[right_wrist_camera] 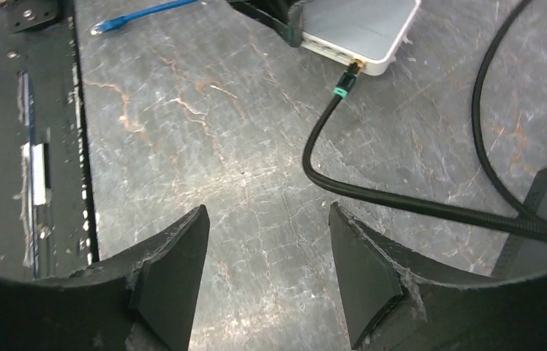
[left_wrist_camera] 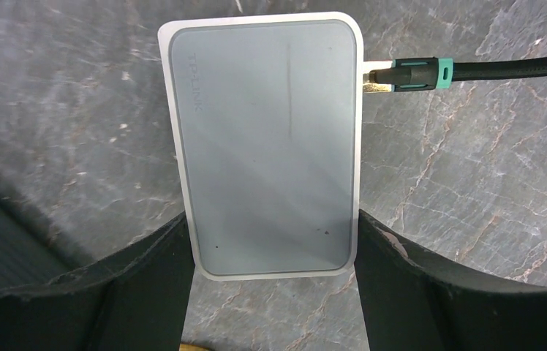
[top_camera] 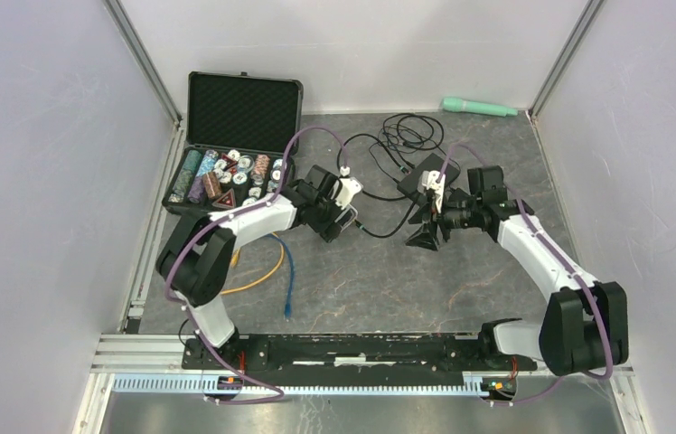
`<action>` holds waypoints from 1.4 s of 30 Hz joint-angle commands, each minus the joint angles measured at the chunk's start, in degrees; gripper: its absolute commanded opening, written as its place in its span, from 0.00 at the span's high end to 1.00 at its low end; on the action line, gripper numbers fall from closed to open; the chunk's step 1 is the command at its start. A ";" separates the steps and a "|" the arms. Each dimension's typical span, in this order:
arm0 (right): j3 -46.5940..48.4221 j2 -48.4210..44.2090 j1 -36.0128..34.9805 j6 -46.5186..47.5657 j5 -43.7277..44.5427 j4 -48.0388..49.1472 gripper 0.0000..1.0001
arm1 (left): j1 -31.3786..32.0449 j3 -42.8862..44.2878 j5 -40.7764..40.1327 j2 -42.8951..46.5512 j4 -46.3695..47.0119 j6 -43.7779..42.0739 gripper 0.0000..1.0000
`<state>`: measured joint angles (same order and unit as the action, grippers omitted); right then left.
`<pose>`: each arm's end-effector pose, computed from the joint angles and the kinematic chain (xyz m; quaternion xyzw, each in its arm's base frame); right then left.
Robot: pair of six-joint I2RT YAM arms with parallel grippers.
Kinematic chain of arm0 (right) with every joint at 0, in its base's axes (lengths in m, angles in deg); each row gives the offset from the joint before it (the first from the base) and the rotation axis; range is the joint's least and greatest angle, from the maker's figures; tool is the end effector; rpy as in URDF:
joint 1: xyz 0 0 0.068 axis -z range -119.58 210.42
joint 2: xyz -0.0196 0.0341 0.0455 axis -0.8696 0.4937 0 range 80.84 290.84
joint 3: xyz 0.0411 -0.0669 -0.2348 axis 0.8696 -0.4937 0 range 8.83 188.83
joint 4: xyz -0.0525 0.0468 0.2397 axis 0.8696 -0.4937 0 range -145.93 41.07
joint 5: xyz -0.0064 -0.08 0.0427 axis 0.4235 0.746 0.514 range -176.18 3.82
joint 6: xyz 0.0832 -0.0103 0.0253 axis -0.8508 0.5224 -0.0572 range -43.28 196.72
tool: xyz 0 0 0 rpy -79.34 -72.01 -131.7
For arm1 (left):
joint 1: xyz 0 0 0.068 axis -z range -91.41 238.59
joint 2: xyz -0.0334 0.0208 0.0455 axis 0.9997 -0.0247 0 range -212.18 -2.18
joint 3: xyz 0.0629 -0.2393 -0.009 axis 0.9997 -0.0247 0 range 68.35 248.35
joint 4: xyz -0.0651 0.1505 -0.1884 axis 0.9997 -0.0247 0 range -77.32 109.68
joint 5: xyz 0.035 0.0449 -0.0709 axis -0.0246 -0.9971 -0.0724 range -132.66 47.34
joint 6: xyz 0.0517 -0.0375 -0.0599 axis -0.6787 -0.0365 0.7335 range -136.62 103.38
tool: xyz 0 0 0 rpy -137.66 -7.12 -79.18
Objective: Pull the plug from the switch port
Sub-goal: Pick up the switch port at the center of the board, then pull the connector from the switch port.
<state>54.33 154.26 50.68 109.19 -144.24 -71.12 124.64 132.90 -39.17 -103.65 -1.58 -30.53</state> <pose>0.2445 0.1087 0.1972 -0.4504 0.7072 0.3885 0.3823 0.2957 -0.2211 0.1262 0.4136 0.8678 -0.0813 0.2633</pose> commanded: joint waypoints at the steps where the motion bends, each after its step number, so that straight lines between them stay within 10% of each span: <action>1: 9.96 -2.09 -0.14 15.66 -4.16 -22.63 0.33 | -0.02 -2.35 -3.30 6.93 7.08 -4.29 0.98; 16: 15.66 9.08 -7.20 -19.89 2.25 14.15 0.38 | 0.86 -17.77 -6.19 23.42 24.93 -9.71 0.98; 42: 11.19 36.29 -10.63 -59.69 -10.63 55.83 0.44 | 3.94 -19.89 -5.40 24.48 28.46 -12.51 0.98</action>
<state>66.55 189.67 40.21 53.84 -153.01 -22.51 128.18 112.62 -45.25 -81.36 22.25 -40.32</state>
